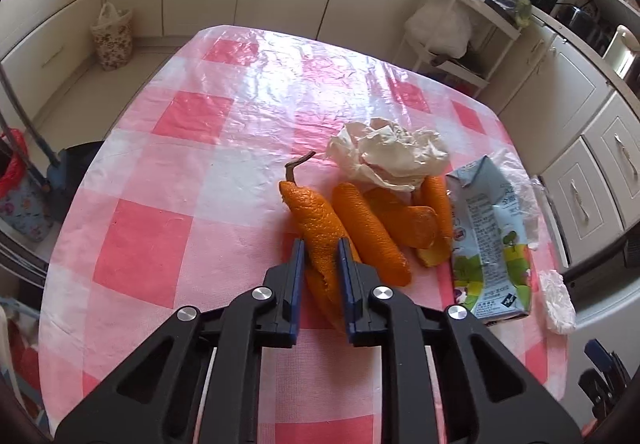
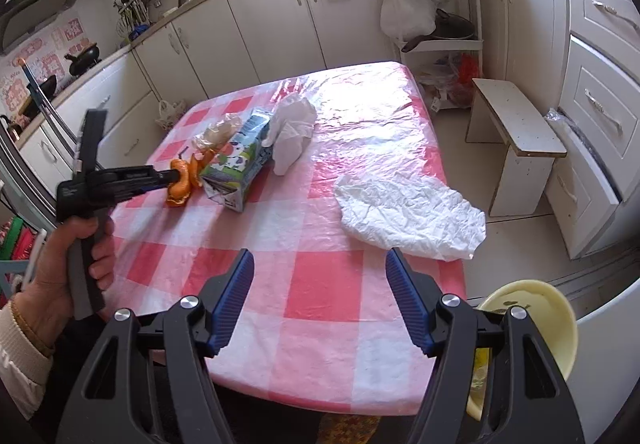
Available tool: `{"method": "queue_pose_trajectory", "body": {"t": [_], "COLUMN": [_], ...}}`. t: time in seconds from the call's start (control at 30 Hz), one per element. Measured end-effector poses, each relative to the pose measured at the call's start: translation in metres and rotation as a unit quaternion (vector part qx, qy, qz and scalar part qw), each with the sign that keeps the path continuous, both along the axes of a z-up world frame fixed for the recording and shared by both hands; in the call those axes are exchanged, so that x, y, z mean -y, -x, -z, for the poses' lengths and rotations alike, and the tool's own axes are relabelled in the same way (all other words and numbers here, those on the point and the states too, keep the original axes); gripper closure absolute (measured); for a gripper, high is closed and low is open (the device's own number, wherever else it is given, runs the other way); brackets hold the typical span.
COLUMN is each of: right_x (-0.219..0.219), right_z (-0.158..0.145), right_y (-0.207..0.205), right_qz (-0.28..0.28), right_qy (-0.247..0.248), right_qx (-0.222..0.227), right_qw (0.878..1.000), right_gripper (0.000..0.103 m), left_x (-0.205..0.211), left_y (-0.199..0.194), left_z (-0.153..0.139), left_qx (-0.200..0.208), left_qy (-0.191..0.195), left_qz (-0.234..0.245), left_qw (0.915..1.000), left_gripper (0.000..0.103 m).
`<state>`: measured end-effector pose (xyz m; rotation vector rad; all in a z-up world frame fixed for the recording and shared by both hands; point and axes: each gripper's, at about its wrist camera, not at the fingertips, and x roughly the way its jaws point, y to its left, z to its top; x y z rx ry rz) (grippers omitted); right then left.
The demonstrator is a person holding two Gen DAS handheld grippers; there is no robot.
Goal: Collect trash
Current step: 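Move both open tools back over the orange peels on the table, then grasp an orange peel with the left tool while the right tool grasps the milk carton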
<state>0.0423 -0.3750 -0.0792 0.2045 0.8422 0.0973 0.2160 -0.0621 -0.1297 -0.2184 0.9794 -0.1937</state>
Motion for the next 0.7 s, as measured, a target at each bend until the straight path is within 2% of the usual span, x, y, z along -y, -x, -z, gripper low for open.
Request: {"method": "queue_pose_trajectory", "body": {"t": [0.1,0.17,0.23,0.43,0.5,0.53,0.6,0.67,0.7], "right_x": [0.002,0.003,0.005,-0.007,-0.013,-0.015,-0.021,-0.03,-0.034], "right_z": [0.001,0.003,0.006,0.005,0.005,0.005,0.003,0.0,-0.002], "right_y": [-0.007,-0.011,-0.015,-0.019,-0.024,-0.027,-0.035,-0.046,-0.051], "right_qz": [-0.004,-0.007,-0.006,-0.026,-0.033,-0.035,-0.039,-0.043,-0.044], "right_qy": [0.023,0.036,0.051,0.03,0.011,-0.001,-0.028,-0.055,-0.064], "right_qx": [-0.008,-0.012,-0.017,-0.013,-0.016,-0.018,-0.018,-0.021,-0.023], "right_qw": [1.0,0.999,0.999,0.999,0.999,0.999,0.999,0.997,0.997], "right_gripper": [0.037,0.036,0.036,0.036,0.036,0.036,0.036,0.036,0.036], "left_x": [-0.009,-0.015,-0.022,-0.037,-0.041,-0.042,-0.041,-0.039,-0.037], "left_y": [0.002,0.005,0.009,0.012,0.011,0.011,0.009,0.007,0.005], "left_z": [0.0,-0.002,-0.006,-0.013,-0.01,-0.008,-0.004,-0.002,0.0], "left_qx": [-0.007,-0.009,-0.013,-0.032,-0.041,-0.044,-0.047,-0.045,-0.046], "left_qy": [0.02,0.024,0.025,0.01,0.021,0.024,0.023,0.016,0.013], "left_qz": [0.003,0.006,0.008,0.013,0.006,0.003,-0.007,-0.014,-0.016], "left_qw": [0.9998,0.9996,0.9996,0.9994,0.9989,0.9987,0.9986,0.9988,0.9987], "left_gripper": [0.09,0.097,0.099,0.1,0.099,0.097,0.083,0.06,0.058]}}
